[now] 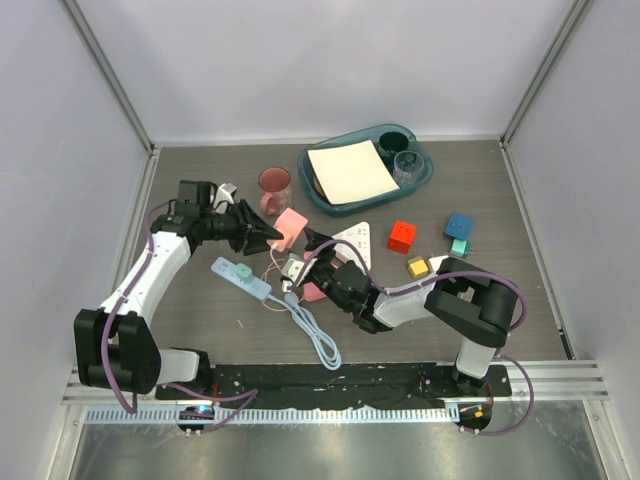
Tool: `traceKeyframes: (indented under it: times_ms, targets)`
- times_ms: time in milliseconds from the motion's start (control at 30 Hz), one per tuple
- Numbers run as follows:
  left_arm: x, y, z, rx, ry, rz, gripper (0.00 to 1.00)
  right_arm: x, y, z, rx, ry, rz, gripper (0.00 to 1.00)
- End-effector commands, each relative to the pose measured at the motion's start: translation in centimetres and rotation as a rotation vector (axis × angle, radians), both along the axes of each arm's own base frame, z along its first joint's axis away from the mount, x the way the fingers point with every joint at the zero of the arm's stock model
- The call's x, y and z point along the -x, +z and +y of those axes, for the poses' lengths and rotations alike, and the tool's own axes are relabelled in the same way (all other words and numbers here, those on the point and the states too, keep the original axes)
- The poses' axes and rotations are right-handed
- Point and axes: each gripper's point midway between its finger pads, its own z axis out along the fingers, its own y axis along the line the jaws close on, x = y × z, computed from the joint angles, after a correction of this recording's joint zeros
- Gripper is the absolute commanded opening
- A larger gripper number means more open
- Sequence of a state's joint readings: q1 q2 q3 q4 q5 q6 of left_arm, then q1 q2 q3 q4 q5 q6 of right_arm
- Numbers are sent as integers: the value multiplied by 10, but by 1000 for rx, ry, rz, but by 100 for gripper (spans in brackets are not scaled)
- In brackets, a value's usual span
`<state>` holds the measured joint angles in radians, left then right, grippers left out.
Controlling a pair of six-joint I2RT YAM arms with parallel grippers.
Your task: Pull the plug off the socket
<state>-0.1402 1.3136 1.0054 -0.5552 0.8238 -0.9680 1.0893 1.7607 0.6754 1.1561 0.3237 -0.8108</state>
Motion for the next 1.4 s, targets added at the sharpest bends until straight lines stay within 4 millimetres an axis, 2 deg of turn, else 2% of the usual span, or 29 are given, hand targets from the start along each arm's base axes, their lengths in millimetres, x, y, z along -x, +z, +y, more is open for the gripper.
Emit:
traceKeyframes:
  times_ms: [0, 133, 367, 567, 667, 700, 767, 800, 867, 900, 967, 1000, 1100, 1200, 1367]
  targets:
    - [12, 22, -12, 88, -81, -31, 0, 2, 41, 0, -123, 6, -100, 75]
    - [11, 25, -12, 86, -86, -32, 0, 1, 39, -3, -122, -8, -110, 76]
    - [12, 29, -13, 90, -101, -38, 0, 0, 29, 8, -43, 14, -142, 76]
    - [13, 25, -13, 88, -110, -21, 0, -3, 36, 12, -65, 7, -159, 72]
    - [12, 23, -13, 84, -110, -19, 0, -2, 42, 11, -87, 13, -167, 58]
    - [11, 23, -13, 82, -107, -20, 0, 0, 45, 11, -97, 18, -168, 41]
    - [9, 22, -12, 78, -101, -15, 0, 2, 49, 11, -101, 32, -162, 17]
    - [7, 23, -12, 75, -99, -18, 1, 5, 49, 12, -97, 40, -158, 12]
    - [4, 23, -12, 76, -87, -17, 15, 8, 51, 12, -91, 53, -153, 2]
    - [3, 22, -12, 71, -82, -17, 23, 9, 50, 12, -87, 54, -151, 1]
    - [2, 23, -13, 72, -73, -17, 30, 8, 49, 10, -74, 48, -153, 1]
    - [2, 23, -14, 71, -76, -20, 38, 8, 48, 10, -70, 50, -153, 1]
    - [3, 23, -18, 72, -78, -14, 50, 11, 44, 13, -51, 69, -139, 1]
    - [2, 24, -22, 72, -83, -18, 54, 12, 41, 15, -47, 77, -129, 1]
    - [3, 23, -24, 71, -93, -15, 47, 13, 39, 16, -48, 76, -121, 1]
